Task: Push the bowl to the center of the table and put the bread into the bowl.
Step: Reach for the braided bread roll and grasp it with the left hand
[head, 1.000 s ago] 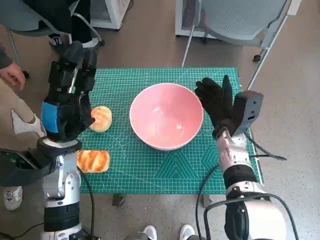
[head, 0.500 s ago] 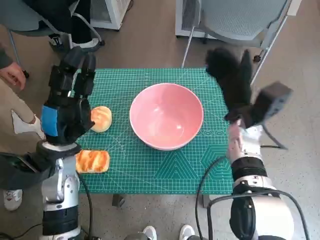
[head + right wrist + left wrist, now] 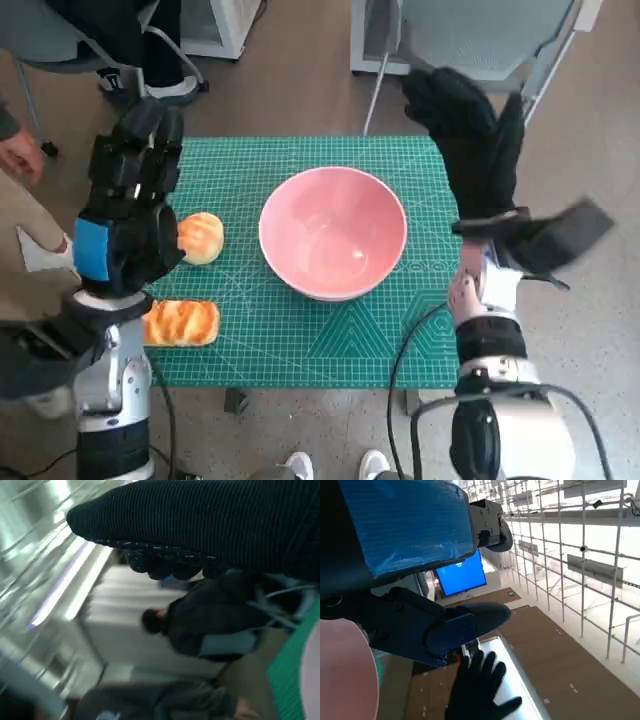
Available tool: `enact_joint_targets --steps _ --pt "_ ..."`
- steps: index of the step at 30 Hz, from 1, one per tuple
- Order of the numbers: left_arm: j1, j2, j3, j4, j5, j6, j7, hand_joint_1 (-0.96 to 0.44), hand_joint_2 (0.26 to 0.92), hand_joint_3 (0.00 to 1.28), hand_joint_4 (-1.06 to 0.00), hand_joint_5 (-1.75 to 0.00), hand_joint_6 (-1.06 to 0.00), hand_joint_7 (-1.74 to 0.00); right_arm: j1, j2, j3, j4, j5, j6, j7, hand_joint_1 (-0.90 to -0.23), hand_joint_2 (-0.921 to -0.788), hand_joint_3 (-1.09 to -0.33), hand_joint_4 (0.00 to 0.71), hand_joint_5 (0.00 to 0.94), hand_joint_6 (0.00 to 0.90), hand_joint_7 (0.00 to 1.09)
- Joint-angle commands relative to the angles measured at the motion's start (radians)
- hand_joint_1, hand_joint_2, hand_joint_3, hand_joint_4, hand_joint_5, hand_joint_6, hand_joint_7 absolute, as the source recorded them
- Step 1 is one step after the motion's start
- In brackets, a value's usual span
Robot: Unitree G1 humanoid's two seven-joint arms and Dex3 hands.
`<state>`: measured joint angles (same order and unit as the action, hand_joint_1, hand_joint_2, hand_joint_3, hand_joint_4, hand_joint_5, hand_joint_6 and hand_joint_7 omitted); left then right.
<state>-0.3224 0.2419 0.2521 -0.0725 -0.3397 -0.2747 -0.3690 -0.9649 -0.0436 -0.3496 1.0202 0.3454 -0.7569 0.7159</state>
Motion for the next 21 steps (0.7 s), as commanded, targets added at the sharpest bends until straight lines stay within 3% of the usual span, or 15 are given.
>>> enact_joint_targets --steps 1,11,21 --pt "0.018 0.017 -0.008 -0.025 0.027 -0.012 0.002 -0.64 0.921 0.71 -0.06 0.00 0.00 -0.47 0.062 0.021 0.024 -0.071 0.040 -0.007 0.072 -0.680 -0.921 -0.956 0.107 0.001 0.155 0.10" --pt "0.005 0.022 -0.023 -0.023 0.038 0.002 0.001 -0.66 0.921 0.71 -0.03 0.00 0.00 -0.39 0.105 0.023 0.060 -0.136 0.068 -0.015 0.139 -0.690 -0.921 -0.916 0.106 0.003 0.156 0.13" --pt "0.012 0.075 -0.019 -0.078 0.047 0.050 -0.002 -0.66 0.921 0.69 -0.02 0.00 0.00 -0.38 0.132 0.018 0.081 -0.177 0.063 -0.012 0.123 -0.690 -0.921 -0.902 0.110 0.004 0.145 0.14"
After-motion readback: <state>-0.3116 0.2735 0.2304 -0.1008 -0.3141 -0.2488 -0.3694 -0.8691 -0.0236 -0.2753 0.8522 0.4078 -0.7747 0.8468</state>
